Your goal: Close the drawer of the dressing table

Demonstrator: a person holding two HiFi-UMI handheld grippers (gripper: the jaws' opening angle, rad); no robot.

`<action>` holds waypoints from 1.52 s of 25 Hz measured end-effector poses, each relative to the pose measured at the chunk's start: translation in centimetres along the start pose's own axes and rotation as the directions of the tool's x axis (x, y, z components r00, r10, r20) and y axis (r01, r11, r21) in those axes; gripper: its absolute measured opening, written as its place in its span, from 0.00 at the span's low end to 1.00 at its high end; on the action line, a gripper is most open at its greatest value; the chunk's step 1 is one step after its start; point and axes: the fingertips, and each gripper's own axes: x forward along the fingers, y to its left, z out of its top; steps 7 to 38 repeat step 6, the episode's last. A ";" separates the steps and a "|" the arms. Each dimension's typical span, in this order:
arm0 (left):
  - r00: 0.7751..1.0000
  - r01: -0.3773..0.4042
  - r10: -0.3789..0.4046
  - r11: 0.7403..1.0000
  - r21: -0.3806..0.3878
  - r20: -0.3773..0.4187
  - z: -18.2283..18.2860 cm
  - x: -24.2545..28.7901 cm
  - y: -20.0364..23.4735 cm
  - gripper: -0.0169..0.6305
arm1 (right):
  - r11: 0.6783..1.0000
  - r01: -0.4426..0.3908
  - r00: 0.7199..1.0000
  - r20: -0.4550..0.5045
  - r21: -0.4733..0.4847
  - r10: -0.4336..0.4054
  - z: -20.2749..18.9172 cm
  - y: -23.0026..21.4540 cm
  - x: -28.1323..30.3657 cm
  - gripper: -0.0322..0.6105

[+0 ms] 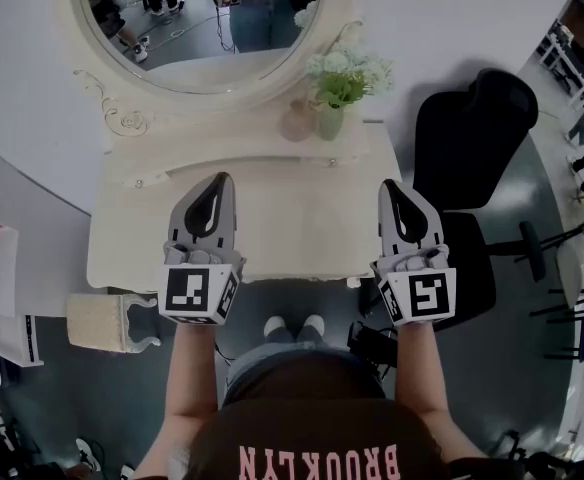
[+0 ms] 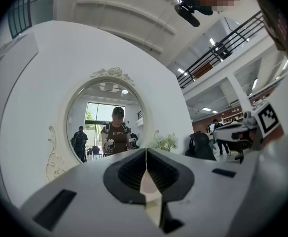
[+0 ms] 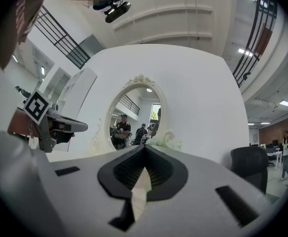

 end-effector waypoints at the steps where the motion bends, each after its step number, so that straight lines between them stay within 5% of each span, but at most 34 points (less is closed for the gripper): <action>1: 1.000 -0.001 0.001 1.000 -0.001 -0.003 0.0 0.0 0.1 0.03 | 1.000 -0.001 1.000 -0.001 0.000 0.001 0.0 0.0 0.0 0.05; 38: 1.000 0.011 -0.011 1.000 -0.004 -0.007 0.3 0.2 0.0 0.03 | 1.000 -0.007 1.000 -0.008 0.000 0.007 -0.3 0.2 0.2 0.05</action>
